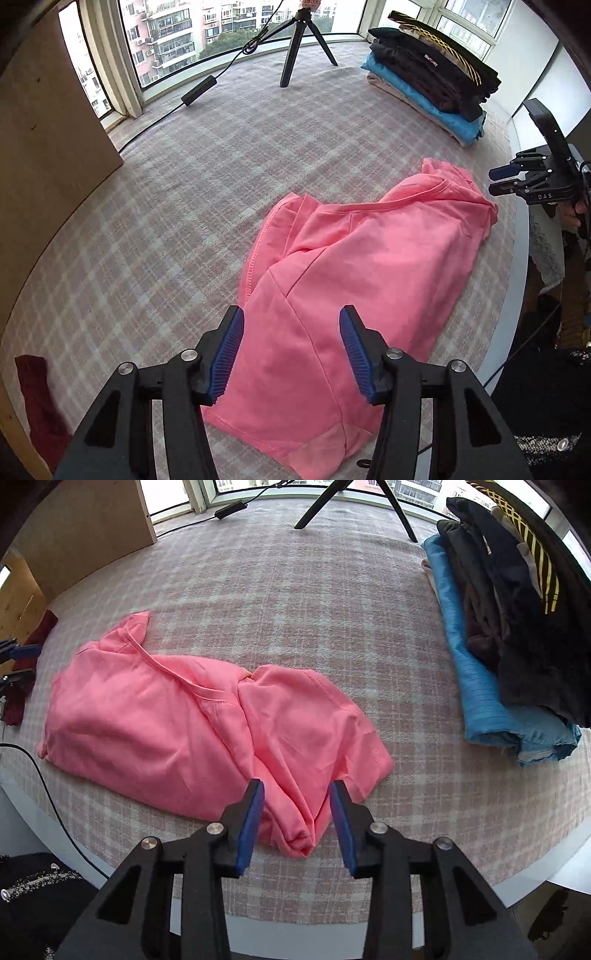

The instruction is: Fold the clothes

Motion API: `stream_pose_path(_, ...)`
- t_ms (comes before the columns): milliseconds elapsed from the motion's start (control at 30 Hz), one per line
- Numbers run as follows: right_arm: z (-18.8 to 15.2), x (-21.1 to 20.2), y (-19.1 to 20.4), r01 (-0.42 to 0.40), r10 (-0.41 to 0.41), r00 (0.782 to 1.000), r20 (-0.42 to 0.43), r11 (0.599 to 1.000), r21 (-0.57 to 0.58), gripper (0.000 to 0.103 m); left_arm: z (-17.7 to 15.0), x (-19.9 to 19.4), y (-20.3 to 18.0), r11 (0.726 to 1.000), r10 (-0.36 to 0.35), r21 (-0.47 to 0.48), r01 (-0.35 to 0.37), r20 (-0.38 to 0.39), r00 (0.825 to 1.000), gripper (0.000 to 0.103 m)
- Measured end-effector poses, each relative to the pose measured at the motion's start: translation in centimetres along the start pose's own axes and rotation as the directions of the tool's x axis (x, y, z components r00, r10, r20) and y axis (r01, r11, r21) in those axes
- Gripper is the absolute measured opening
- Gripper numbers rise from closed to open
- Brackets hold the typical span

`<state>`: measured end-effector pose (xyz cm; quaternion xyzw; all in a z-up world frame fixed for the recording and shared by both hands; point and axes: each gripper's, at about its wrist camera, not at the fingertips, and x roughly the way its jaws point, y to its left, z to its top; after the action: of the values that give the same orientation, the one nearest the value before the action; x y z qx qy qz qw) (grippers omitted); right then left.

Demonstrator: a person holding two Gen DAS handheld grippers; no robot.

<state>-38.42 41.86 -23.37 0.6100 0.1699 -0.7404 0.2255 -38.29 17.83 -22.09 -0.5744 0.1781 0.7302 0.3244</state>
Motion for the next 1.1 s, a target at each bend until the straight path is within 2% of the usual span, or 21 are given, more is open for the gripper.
stream_pose_path(67,0.0,0.3,-0.1,-0.003,0.003,1.000,-0.005,1.000,0.003,0.037,2.3,1.7,-0.5,0.999,-0.013,0.052,0.015,-0.021,1.000,0.052)
stream_pose_path(133,-0.1,0.6,-0.5,-0.016,0.016,1.000,0.000,1.000,0.010,0.037,2.3,3.0,-0.4,0.998,-0.031,0.060,0.035,-0.063,0.998,0.044)
stream_pose_path(167,-0.1,0.7,-0.7,-0.022,0.022,1.000,0.003,1.000,0.014,0.037,2.2,3.2,-0.4,0.997,-0.040,0.062,0.045,-0.075,0.996,0.036)
stream_pose_path(200,-0.1,0.9,-0.9,-0.028,0.027,1.000,0.006,0.999,0.018,0.037,2.0,2.9,-0.4,0.997,-0.050,0.059,0.054,-0.070,0.996,0.008)
stream_pose_path(233,-0.1,1.0,-1.0,-0.033,0.033,0.999,0.009,0.999,0.022,0.037,1.7,2.6,-0.5,0.996,-0.060,0.055,0.063,-0.065,0.996,0.004)
stream_pose_path(300,0.0,1.1,-1.2,-0.050,0.050,0.999,0.018,0.999,0.021,0.037,1.0,1.6,-0.6,0.996,-0.077,0.051,0.079,-0.048,0.996,0.004)
stream_pose_path(400,0.2,1.3,-0.8,-0.057,0.057,0.998,0.029,0.998,-0.012,0.037,-1.3,-2.2,0.0,0.994,-0.103,0.030,0.103,0.021,0.994,0.004)
stream_pose_path(500,0.6,1.5,0.3,-0.086,0.088,0.996,0.033,0.995,-0.055,0.037,-4.5,-4.8,1.8,0.995,-0.081,-0.054,0.083,0.034,0.996,0.004)
stream_pose_path(567,1.0,1.4,1.6,-0.111,0.116,0.992,0.042,0.989,-0.100,0.037,-6.6,-5.4,2.9,0.989,-0.103,-0.101,0.106,0.032,0.994,0.004)
stream_pose_path(733,2.3,1.6,5.4,-0.182,0.194,0.980,0.031,0.955,-0.234,0.037,-8.9,-3.8,3.2,0.984,-0.101,-0.149,0.099,-0.009,0.995,0.004)
stream_pose_path(900,2.7,2.6,8.3,-0.194,0.195,0.980,-0.032,0.920,-0.342,0.037,-8.9,-2.7,2.8,0.983,-0.100,-0.158,0.095,-0.022,0.995,0.004)
stream_pose_path(967,2.6,3.4,8.3,-0.159,0.151,0.987,-0.048,0.924,-0.348,0.037,-8.8,-2.5,2.8,0.983,-0.097,-0.157,0.093,-0.022,0.995,0.004)
stream_pose_path(1067,2.6,5.0,6.3,-0.200,0.179,0.979,-0.098,0.942,-0.270,0.036,-8.8,-2.4,2.7,0.984,-0.094,-0.155,0.089,-0.022,0.995,0.004)
stream_pose_path(1100,2.6,5.4,5.7,-0.208,0.186,0.976,-0.109,0.948,-0.242,0.026,-8.7,-2.4,2.7,0.984,-0.090,-0.156,0.086,-0.020,0.996,0.004)
